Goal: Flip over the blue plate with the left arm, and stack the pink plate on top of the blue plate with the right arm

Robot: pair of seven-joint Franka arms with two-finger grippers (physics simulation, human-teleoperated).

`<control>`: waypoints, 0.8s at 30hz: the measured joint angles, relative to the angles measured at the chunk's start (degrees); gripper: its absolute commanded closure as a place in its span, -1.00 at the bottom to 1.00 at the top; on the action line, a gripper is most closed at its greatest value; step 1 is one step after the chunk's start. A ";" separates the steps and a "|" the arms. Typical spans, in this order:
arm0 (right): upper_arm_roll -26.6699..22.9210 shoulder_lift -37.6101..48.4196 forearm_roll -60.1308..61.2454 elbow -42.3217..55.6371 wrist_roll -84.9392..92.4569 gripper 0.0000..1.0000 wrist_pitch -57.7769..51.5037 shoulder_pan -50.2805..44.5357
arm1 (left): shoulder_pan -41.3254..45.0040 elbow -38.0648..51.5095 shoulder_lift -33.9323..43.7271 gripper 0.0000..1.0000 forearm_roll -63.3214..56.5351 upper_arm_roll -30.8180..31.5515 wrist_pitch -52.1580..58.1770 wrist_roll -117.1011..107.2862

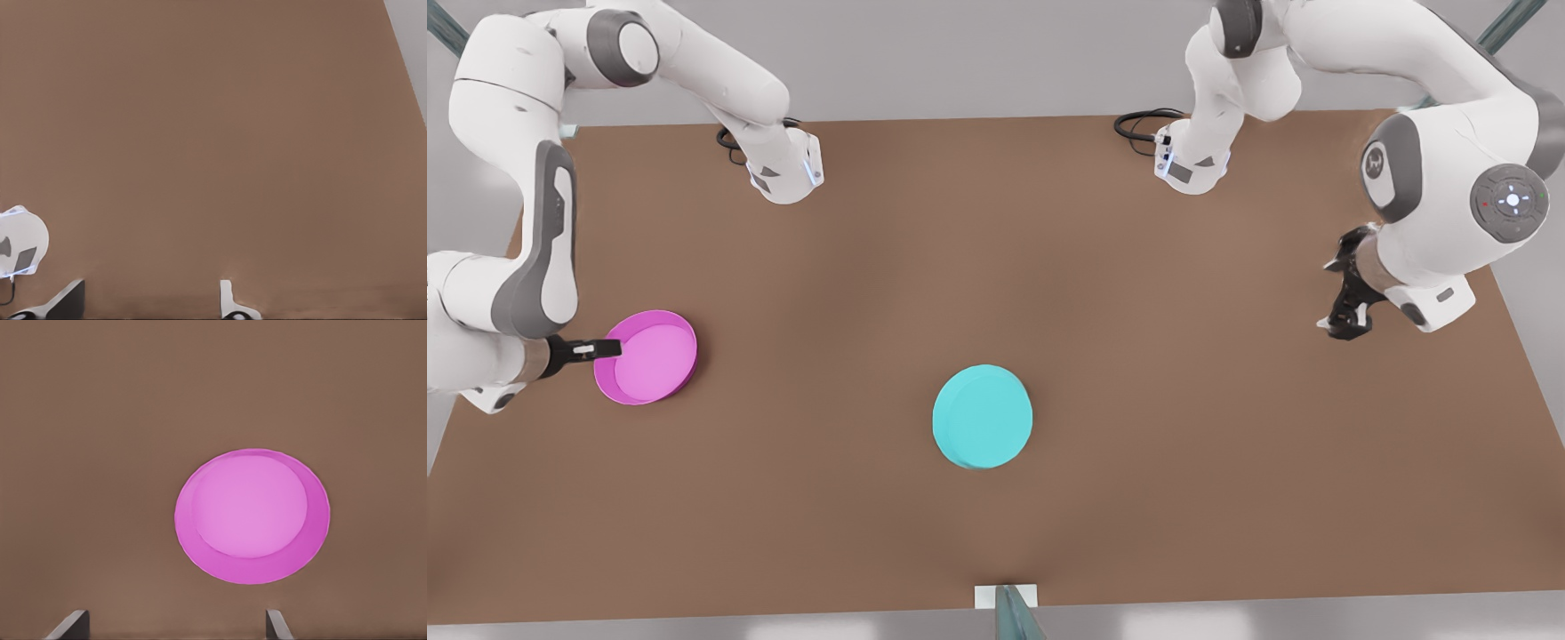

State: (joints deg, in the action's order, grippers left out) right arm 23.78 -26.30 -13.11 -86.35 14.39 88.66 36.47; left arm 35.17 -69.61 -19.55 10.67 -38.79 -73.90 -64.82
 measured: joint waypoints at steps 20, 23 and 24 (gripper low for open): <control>0.33 -9.02 0.67 -22.52 10.38 -1.00 41.78 24.69 | -41.08 -5.17 8.52 -1.00 -13.92 49.27 -5.80 39.81; 0.44 -10.79 1.10 -23.02 11.67 -1.00 45.08 25.37 | -41.30 -4.98 8.10 -1.00 -14.53 48.77 -5.13 42.85; 0.45 -11.02 1.25 -23.24 12.05 -1.00 45.86 25.44 | -41.38 -4.96 8.18 -1.00 -14.65 48.60 -4.70 43.75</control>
State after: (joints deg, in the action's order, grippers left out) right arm 24.23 -37.31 -11.86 -109.59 26.44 134.52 61.90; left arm -6.22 -74.57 -11.37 -3.98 9.81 -78.60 -21.07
